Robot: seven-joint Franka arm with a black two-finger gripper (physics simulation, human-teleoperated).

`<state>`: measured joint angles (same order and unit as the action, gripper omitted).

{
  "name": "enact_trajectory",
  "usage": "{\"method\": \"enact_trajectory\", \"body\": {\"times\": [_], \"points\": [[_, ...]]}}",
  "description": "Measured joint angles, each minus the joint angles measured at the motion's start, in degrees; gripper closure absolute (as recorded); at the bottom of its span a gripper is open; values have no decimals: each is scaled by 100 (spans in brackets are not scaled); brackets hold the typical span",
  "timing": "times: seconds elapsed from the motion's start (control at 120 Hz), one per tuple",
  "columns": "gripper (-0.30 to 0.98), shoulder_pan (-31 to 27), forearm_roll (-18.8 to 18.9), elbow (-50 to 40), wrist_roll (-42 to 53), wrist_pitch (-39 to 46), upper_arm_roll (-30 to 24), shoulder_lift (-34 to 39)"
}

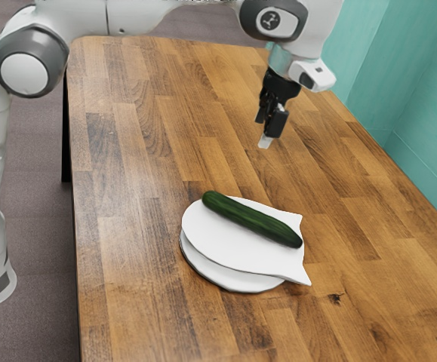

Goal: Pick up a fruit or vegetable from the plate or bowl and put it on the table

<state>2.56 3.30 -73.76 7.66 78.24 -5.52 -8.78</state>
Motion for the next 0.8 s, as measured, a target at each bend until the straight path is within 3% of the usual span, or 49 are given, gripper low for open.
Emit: {"method": "enact_trajectory", "body": {"times": [0.433,0.8], "points": [[0,247,15,-268,1328,-172,-11,-254],[0,232,-261,-1765,1997,834,-98,314]]}}
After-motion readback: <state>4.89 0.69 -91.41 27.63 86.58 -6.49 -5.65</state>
